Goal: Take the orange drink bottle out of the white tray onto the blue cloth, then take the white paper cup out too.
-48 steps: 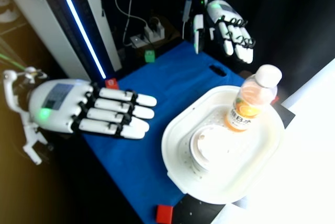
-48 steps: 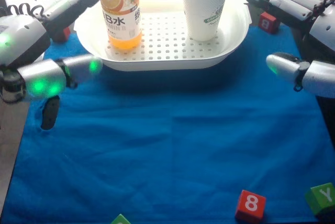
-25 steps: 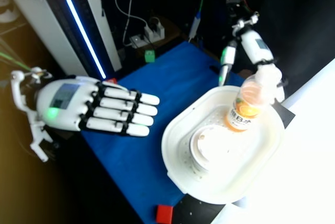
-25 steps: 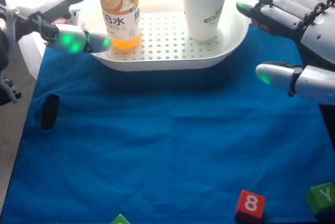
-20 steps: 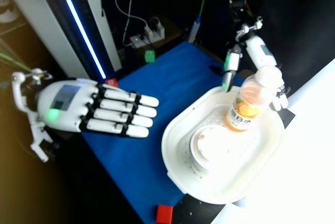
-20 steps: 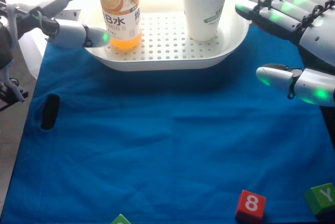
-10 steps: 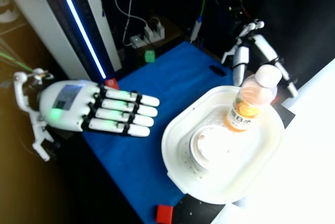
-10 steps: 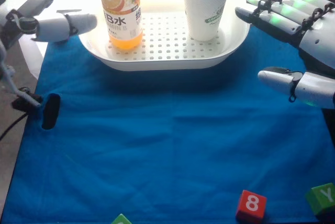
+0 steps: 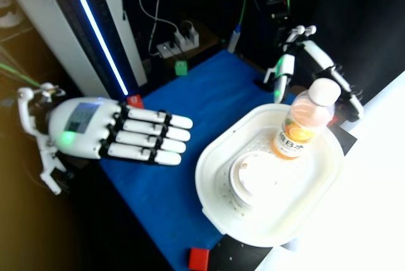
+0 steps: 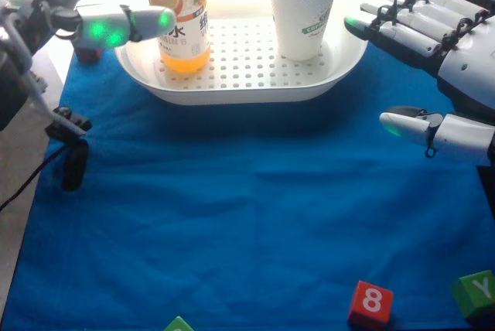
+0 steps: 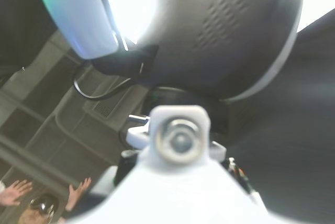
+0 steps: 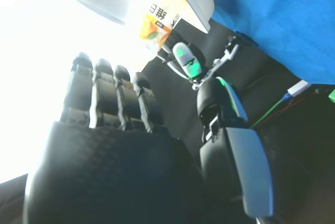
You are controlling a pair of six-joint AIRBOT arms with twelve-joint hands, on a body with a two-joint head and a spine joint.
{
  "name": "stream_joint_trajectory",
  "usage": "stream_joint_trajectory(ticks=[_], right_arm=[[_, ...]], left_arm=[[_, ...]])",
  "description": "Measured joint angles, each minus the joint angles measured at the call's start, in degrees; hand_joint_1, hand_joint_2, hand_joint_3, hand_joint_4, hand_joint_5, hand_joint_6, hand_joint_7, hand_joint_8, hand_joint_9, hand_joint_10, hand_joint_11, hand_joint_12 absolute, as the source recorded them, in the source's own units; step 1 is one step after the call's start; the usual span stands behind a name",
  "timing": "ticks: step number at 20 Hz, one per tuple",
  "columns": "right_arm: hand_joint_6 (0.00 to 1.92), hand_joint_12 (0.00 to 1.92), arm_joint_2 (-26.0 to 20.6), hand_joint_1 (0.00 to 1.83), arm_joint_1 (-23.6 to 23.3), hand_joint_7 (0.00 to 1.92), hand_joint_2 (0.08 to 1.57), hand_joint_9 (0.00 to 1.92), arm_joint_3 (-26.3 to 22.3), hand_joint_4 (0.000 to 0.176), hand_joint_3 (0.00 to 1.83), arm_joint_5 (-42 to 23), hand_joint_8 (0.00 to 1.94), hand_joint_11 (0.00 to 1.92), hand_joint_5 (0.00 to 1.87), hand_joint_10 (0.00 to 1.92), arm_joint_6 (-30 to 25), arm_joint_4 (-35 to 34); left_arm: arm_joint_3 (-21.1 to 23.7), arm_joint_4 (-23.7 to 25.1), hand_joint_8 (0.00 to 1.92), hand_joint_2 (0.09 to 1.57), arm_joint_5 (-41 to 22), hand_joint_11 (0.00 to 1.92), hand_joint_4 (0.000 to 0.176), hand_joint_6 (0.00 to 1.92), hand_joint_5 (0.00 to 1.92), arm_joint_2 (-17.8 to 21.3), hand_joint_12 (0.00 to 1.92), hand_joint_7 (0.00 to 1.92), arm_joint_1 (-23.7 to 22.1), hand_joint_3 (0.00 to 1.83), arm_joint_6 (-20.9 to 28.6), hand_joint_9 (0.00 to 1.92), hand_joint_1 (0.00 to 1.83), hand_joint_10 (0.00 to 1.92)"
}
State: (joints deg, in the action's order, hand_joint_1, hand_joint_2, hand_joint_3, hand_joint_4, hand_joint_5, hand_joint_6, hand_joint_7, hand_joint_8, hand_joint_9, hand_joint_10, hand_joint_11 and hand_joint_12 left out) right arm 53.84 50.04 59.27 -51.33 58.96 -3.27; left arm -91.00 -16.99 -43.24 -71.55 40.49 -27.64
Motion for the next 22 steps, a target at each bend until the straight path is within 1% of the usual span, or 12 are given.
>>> stream_joint_trajectory(ticks=[3,8,9,10,11,12,13,15,17,20,21,22], right_arm=[[0.0,0.33,0.17,0.36,0.17,0.0,1.35,0.0,0.04,0.0,0.0,-0.24,0.0,0.0,0.0,0.0,0.0,-0.11],[0.0,0.39,0.22,0.59,0.28,0.0,1.32,0.0,0.04,0.0,0.0,-0.17,0.0,0.0,0.0,0.0,0.0,-0.11],[0.0,0.31,0.22,0.62,0.28,0.0,1.31,0.0,0.04,0.0,0.0,-0.17,0.0,0.0,0.0,0.0,0.0,-0.11],[0.0,0.29,0.22,0.63,0.28,0.0,1.3,0.0,0.04,0.0,0.0,-0.2,0.0,0.0,0.0,0.0,-0.02,-0.09],[0.0,0.29,0.22,0.67,0.28,0.0,1.29,0.0,0.04,0.0,0.0,-0.2,0.0,0.0,0.0,0.0,-0.02,-0.09],[0.0,0.29,0.24,0.67,0.42,0.0,1.29,0.0,0.04,0.0,0.0,-0.28,0.0,0.0,0.0,0.0,-0.02,-0.13],[0.0,0.29,0.24,0.66,0.42,0.0,1.29,0.0,0.04,0.0,0.0,-0.22,0.0,0.0,0.0,0.0,-0.02,-0.07],[0.0,0.17,0.22,0.63,0.46,0.0,1.3,0.0,0.04,0.0,0.0,-0.17,0.0,0.0,0.0,0.0,-0.02,-0.11],[0.0,0.28,0.24,0.66,0.63,0.0,1.3,0.0,0.04,0.0,0.0,-0.22,0.0,0.0,0.0,0.0,-0.02,0.02],[0.0,0.39,0.22,0.63,0.85,0.0,1.31,0.0,0.04,0.0,0.0,-0.13,0.0,0.0,0.0,0.0,-0.02,-0.11],[0.0,0.4,0.22,0.6,0.85,0.0,1.32,0.0,0.04,0.0,0.01,-0.17,0.0,0.0,0.0,0.0,-0.02,-0.13],[0.0,0.37,0.22,0.58,0.85,0.0,1.33,0.0,0.04,0.0,0.0,-0.22,0.0,0.0,0.0,0.0,-0.02,-0.09]], left_arm=[[-1.95,0.42,0.0,0.95,0.9,0.0,0.176,0.0,0.0,-2.32,0.0,0.0,-1.01,0.0,0.0,0.0,0.89,0.0],[-5.86,-1.11,0.0,0.89,5.31,0.0,0.163,0.0,0.0,-6.01,0.0,0.0,-1.64,0.0,0.31,0.0,0.84,0.0],[-6.51,-1.46,0.0,0.88,6.34,0.0,0.155,0.0,0.0,-6.54,0.45,0.0,-1.6,0.03,0.39,0.08,0.86,0.04],[-6.93,-2.08,0.02,0.99,7.17,0.0,0.122,0.01,0.04,-6.91,1.2,0.13,-1.55,0.03,0.48,0.22,0.87,0.34],[-7.3,-2.29,0.51,1.01,7.39,0.17,0.04,0.23,0.21,-7.34,1.57,0.23,-1.33,0.02,0.52,0.27,0.98,1.02],[-7.56,-2.16,1.01,1.01,7.41,0.32,0.004,0.64,0.25,-7.58,1.67,0.32,-1.33,0.01,0.68,0.41,1.04,1.35],[-7.56,-2.25,1.22,1.02,7.43,0.34,0.0,0.9,0.24,-7.58,1.71,0.41,-1.33,0.0,0.74,0.51,1.05,1.47],[-7.56,-1.99,1.44,1.05,7.5,0.5,0.0,0.96,0.19,-7.58,1.84,0.42,-1.33,0.01,0.81,0.56,1.07,1.66],[-7.56,-1.05,1.41,1.08,7.26,0.48,0.0,1.04,0.21,-7.56,1.88,0.42,-1.33,0.01,1.55,0.55,1.06,1.65],[-6.03,0.5,1.34,1.11,6.6,0.46,0.0,0.83,0.25,-6.73,1.88,0.3,-1.36,0.0,1.88,0.47,1.06,1.64],[-4.87,1.6,1.36,1.12,5.86,0.43,0.0,0.91,0.24,-6.14,1.89,0.24,-1.62,0.0,1.88,0.39,1.04,1.66],[-4.04,3.19,1.35,1.12,4.85,0.39,0.018,0.99,0.23,-5.62,1.92,0.22,-1.92,0.0,1.9,0.34,1.05,1.68]])
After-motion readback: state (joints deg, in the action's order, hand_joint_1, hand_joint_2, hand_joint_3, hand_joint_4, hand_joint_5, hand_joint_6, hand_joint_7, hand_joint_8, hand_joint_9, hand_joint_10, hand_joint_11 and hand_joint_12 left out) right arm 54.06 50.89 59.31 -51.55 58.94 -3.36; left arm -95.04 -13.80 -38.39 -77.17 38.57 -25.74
